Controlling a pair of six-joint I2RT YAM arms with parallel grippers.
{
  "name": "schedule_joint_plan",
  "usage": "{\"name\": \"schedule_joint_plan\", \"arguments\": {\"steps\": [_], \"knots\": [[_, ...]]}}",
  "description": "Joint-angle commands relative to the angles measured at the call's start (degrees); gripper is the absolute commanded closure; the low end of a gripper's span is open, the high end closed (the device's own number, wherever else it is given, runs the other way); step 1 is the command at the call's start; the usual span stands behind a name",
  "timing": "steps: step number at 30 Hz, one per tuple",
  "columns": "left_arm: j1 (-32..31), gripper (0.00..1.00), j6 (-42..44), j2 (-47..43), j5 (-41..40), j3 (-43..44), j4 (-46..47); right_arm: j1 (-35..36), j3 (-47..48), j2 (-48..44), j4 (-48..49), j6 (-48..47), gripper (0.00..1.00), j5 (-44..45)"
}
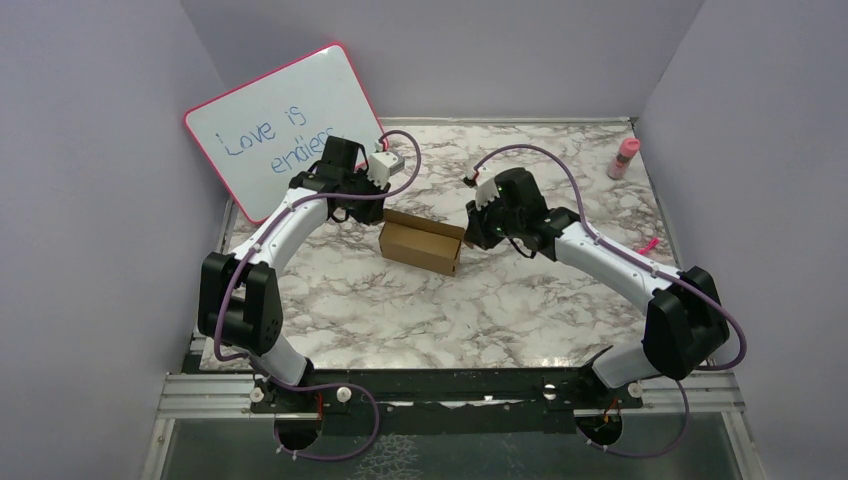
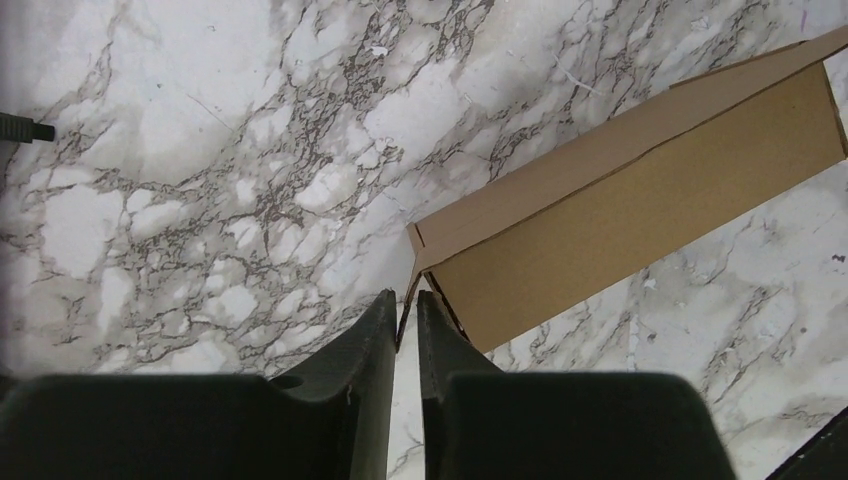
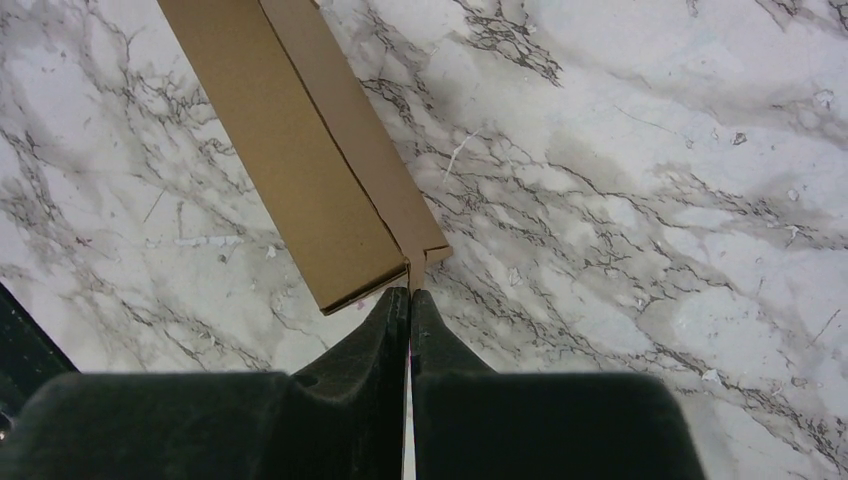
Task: Fold the paper box
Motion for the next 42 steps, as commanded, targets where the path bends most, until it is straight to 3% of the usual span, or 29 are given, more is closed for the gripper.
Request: {"name": "schedule_joint_plan", "arguments": {"steps": [1,18,42], "knots": [[0.1,0.87,-8.2,-0.3,-0.9,0.6,-0.7,1.0,2.4,-0.3,-0.2,2.6,0.94,3.8],[-2.7,0.87,-28.7,-7.9,-7.5,-6.9,3.3,4.3,2.9,0.1,-0.4,16.8,0.99,13.8],[-8.3,0.87,-42.4,-12.9,-19.4,-15.2,10.6,7.1,0.8,1.3,1.5,28.1,0.99,22.1]]}}
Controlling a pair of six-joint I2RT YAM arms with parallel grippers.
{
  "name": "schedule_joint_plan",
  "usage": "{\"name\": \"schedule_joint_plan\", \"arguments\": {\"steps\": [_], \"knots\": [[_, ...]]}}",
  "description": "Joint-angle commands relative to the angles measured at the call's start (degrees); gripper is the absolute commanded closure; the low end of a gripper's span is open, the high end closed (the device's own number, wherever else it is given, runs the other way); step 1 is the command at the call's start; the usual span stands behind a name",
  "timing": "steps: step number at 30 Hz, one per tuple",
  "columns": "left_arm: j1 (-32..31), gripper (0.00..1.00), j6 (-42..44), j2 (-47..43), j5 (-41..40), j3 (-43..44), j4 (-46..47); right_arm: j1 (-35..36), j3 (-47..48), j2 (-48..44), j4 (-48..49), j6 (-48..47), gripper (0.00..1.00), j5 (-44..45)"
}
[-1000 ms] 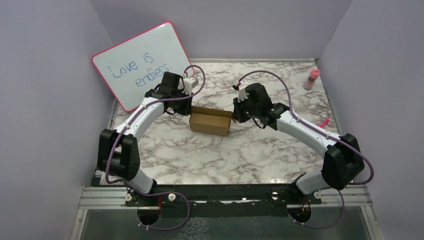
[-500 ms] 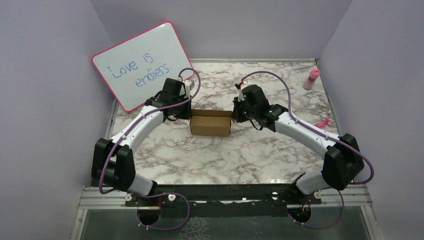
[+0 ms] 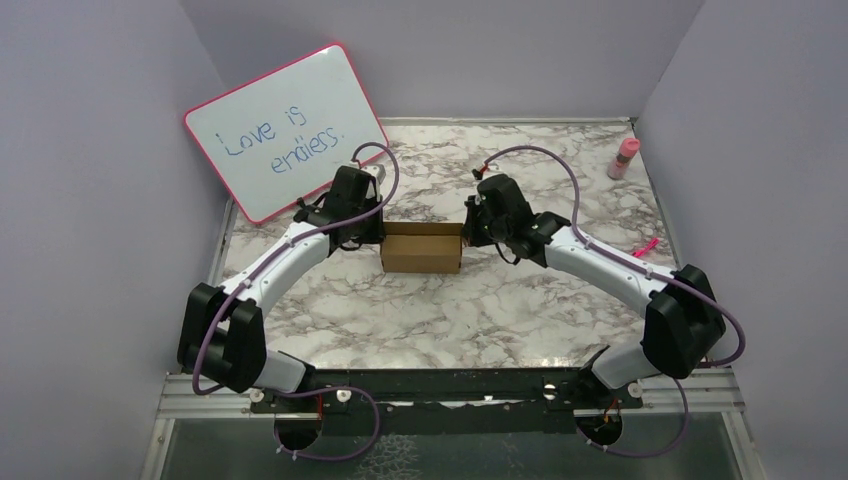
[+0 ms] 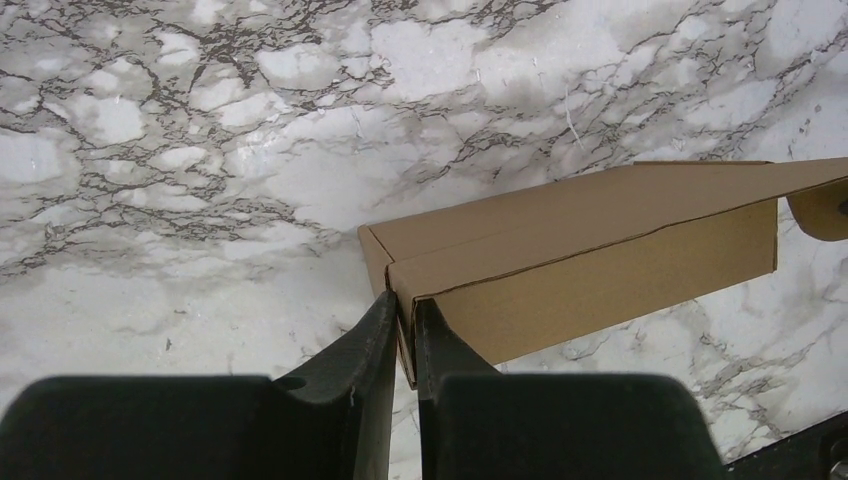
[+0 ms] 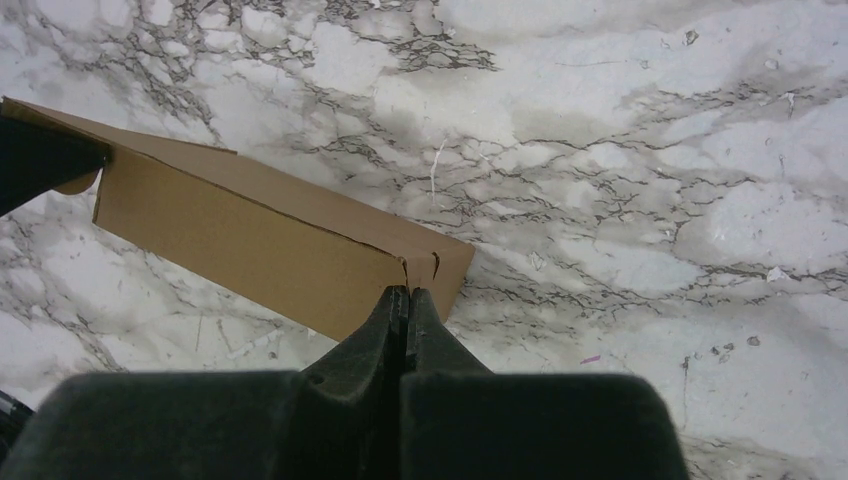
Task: Fold the paper box
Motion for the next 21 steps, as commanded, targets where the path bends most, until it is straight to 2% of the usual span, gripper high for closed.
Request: {"name": "schedule_joint_plan", "arguments": {"steps": [1,21], "knots": [[-1.7,0.87,-5.0,-2.4,-3.5,-1.6,4.1,1.1,-0.2,1.1,0.9,4.6,0.99,3.9],[-5.2,0.87,-9.7,-4.5,-5.8,-5.7,10.2,2.7,-3.3,1.0,3.6,9.2,0.99,10.5]]}}
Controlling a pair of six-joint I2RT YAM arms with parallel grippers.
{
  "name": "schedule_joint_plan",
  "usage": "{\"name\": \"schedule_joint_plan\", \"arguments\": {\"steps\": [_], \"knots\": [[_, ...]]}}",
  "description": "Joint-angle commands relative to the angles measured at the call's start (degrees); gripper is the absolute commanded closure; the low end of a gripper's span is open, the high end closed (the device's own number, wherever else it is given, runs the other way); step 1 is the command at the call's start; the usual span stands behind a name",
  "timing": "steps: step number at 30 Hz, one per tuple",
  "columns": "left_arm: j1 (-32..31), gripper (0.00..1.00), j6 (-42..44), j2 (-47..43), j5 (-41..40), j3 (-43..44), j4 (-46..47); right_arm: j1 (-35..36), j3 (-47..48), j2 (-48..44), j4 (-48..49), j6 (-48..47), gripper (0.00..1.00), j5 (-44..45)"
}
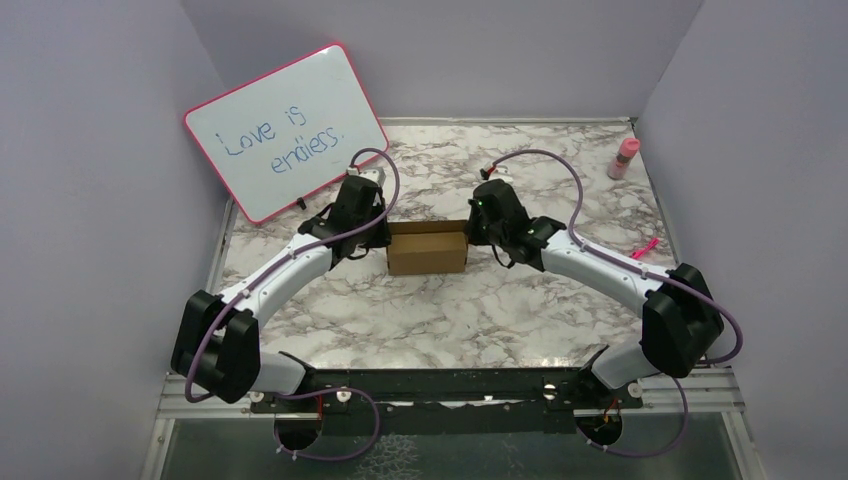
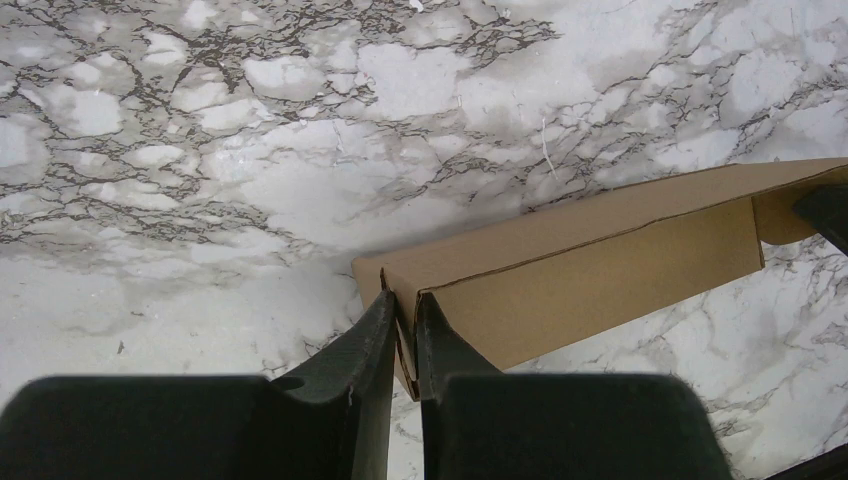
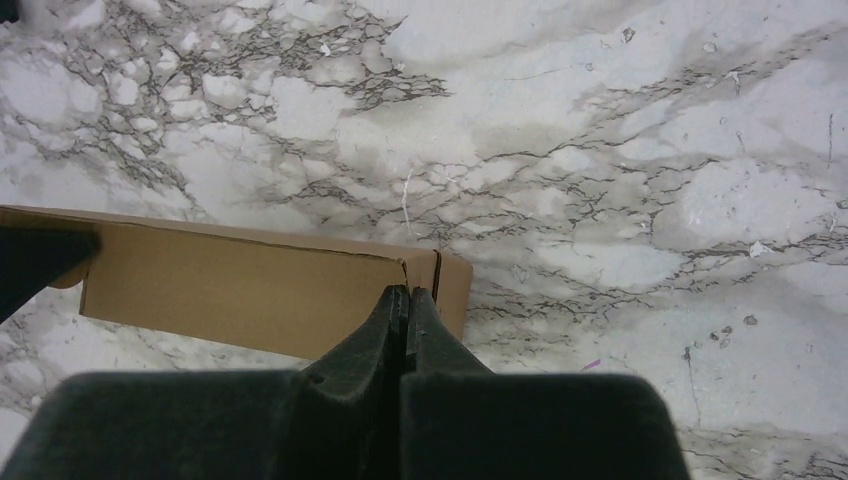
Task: Fold the paper box
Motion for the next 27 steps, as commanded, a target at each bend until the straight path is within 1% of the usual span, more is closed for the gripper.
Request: {"name": "schedule_joint_plan", "arguments": {"steps": [1,10,16,27], "knots": [[-1.1,0.87,-2.0,-1.8,0.4,-1.1,4.1,1.4,-2.4,0.0,2.2,1.7,0.99,2.0],[-1.6,0.87,-2.8,-2.4,0.1,-2.9,5.9,3.3,-5.8,-0.7,5.3,0.9,0.99,4.1],[-3.0,0.87,-4.7,-3.8,-3.5,-6.6,9.1,4.1,-9.4,-2.3,8.1,0.6,0.99,4.7],[-7.1,0.87,-5.4,-4.4,-10.5,-10.0,9.8,4.7,-14.0,-3.7,12.2,1.1,0.99,5.1]]}}
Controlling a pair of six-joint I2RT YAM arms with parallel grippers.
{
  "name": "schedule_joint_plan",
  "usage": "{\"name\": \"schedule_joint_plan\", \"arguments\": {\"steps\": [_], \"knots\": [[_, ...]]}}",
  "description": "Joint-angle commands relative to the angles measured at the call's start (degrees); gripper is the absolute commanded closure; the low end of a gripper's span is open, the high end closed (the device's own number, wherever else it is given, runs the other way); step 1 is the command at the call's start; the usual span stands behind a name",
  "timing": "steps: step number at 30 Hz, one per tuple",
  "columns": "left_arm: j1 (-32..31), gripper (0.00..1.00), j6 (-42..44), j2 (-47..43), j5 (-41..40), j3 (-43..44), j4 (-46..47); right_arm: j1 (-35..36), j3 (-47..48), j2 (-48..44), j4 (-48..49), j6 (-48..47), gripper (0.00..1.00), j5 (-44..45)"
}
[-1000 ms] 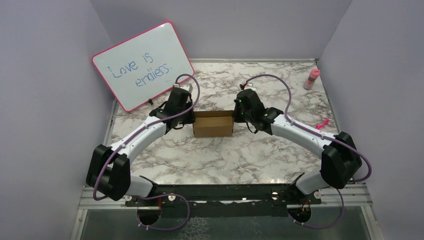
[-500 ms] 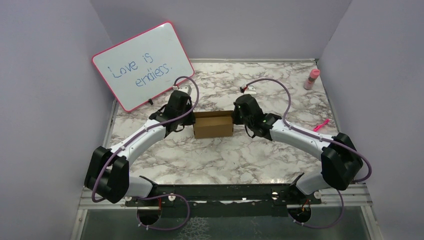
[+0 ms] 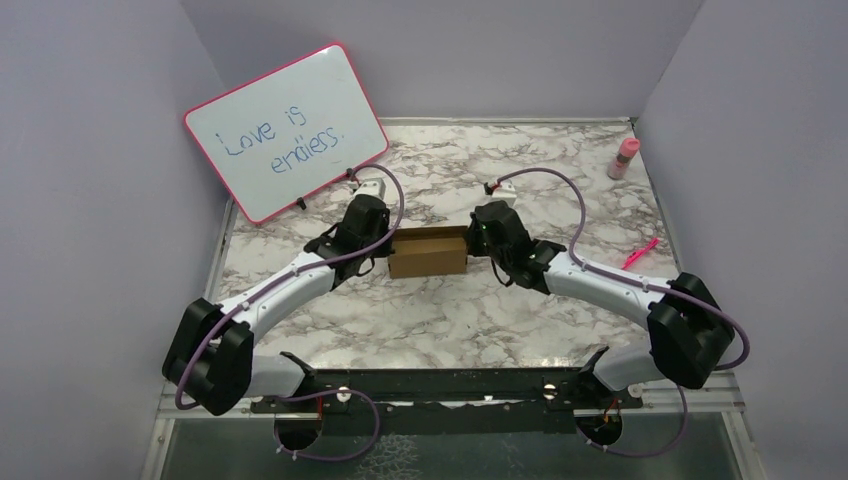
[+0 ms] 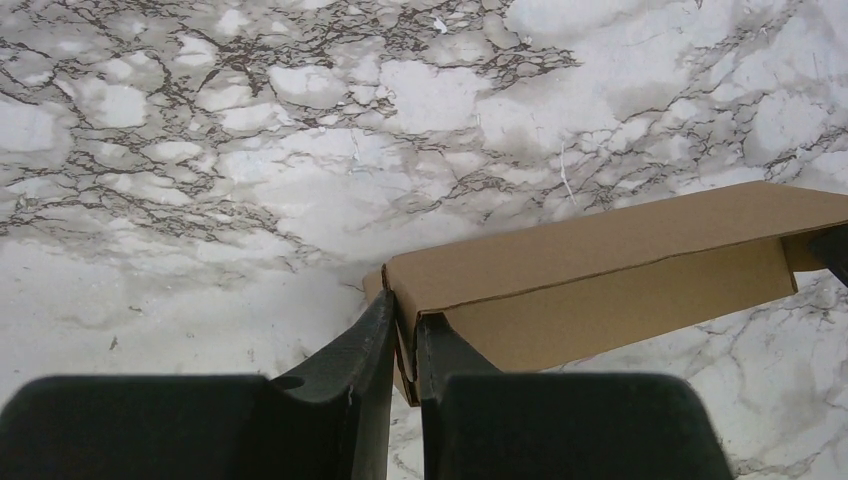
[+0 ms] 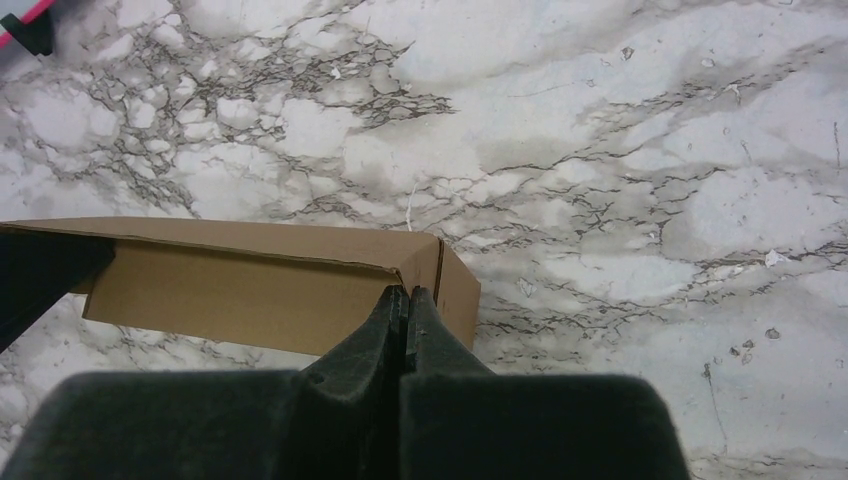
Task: Fold the paper box
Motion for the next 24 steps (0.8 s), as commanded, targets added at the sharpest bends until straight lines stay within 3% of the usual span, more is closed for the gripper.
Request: {"name": "schedule_joint_plan", "arguments": {"steps": [1,12,15,24], "knots": [[-2.9,0.87,-2.0,-1.1,-1.7,-2.9,1.7,1.4,-4.0,-0.4,-0.8,0.7,0.99,-1.2],[-5.5,0.83,-2.4,-2.0,-6.4,-8.2,4.8,1.4,-8.2,0.3,4.4,-0.9,0.97,-0.6],[-5.5,0.78,-1.9,-3.2,-5.6,-9.9,6.2,1.4,-8.8,-0.2,4.9,-1.3,0.94,-0.6],[-5.4,0.58,-3.4,-11.9,-4.8,-13.1,10.2,1.4,-8.5,-5.3,4.7,-3.0,0.71,0.3]]}}
